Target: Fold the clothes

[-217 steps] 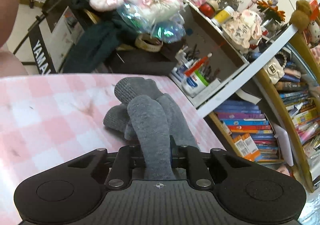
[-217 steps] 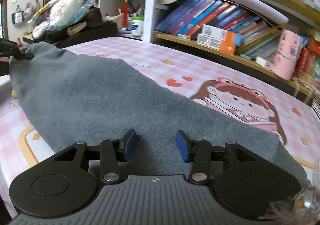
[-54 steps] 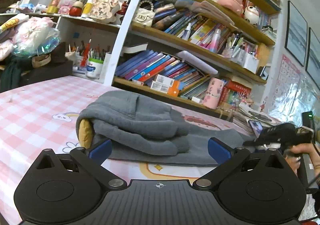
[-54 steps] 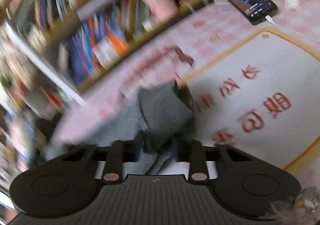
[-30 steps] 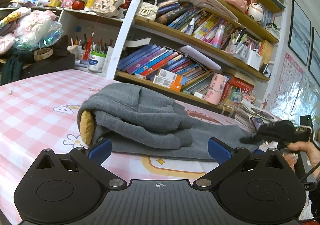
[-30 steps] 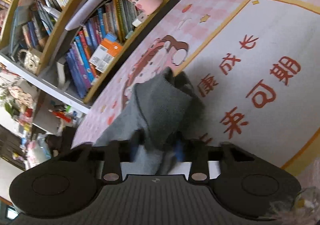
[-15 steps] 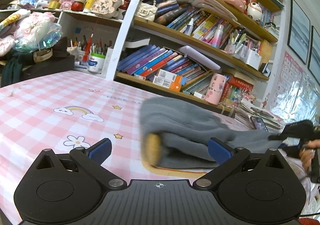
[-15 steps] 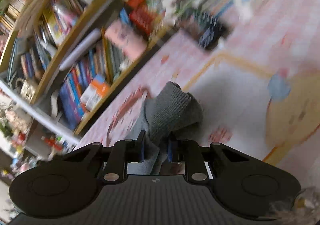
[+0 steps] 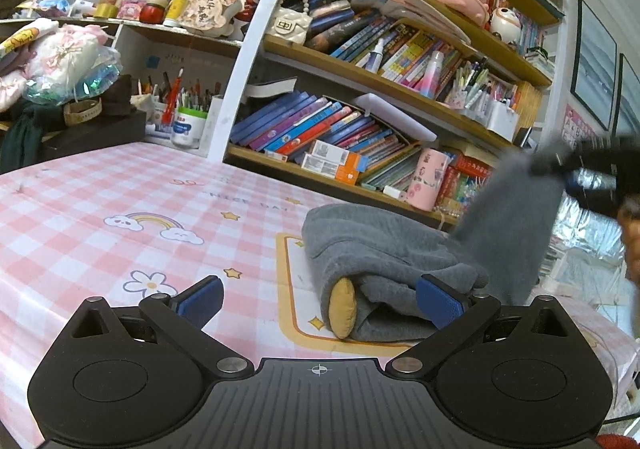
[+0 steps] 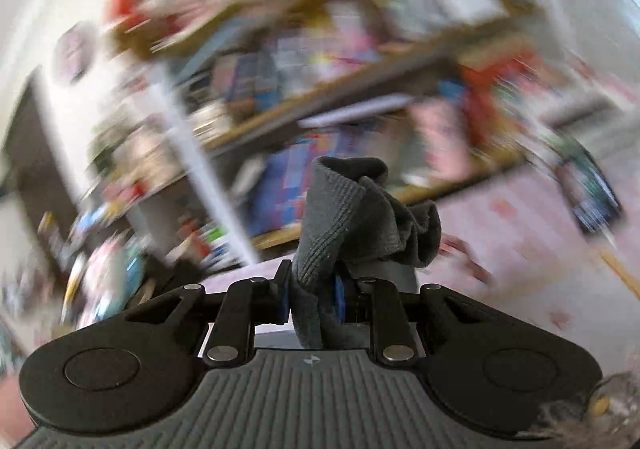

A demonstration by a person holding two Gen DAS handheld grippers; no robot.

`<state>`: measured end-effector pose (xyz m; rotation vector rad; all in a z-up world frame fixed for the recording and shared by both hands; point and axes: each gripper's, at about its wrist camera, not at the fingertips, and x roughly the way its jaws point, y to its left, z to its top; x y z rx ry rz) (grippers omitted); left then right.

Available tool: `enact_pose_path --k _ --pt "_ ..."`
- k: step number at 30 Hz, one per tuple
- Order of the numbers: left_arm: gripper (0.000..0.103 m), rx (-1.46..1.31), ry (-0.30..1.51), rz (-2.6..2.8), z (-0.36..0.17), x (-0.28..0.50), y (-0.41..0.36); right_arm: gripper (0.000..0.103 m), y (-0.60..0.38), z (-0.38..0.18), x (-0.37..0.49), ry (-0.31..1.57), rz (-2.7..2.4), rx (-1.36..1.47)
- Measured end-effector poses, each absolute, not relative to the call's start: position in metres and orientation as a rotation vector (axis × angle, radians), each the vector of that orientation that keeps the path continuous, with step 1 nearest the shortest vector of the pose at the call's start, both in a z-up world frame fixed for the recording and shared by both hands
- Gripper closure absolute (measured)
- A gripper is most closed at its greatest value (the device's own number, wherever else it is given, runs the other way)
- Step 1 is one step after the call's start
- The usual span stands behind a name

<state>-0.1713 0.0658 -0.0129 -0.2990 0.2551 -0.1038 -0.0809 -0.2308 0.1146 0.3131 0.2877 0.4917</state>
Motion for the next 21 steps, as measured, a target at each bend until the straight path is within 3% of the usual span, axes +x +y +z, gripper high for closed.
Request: enact_pose_path --k 3,7,9,10,14,19,21 --pt "0.0 -0.299 0.25 -0.105 -0.013 -0.173 0.067 0.084 -0.176 0.115 -0.093 0.292 0.634 0.104" --pt "0.0 -0.301 0.248 -0.108 -0.013 -0.174 0.068 0.083 -0.132 0.088 -0.09 0.44 0.78 -0.037" --pt "0.0 -0.3 0.25 -0.111 -0.014 -0.174 0.069 0.075 -0.112 0.073 -0.087 0.521 0.847 -0.098" --pt "0.0 -0.299 0.252 -0.112 -0.014 -0.174 0.069 0.067 -0.107 0.068 -0.085 0.552 0.876 -0.098" --pt "0.0 -0.296 0.244 -0.128 -0.01 -0.173 0.07 0.049 -0.127 0.067 -0.075 0.598 0.946 0.098" --pt "0.0 -0.308 0.207 -0.167 0.002 -0.167 0.074 0.023 -0.18 0.089 -0.079 0.461 0.876 0.283" --pt "0.0 -0.313 0.193 -0.183 0.007 -0.165 0.076 0.022 -0.2 0.097 -0.08 0.414 0.821 0.343"
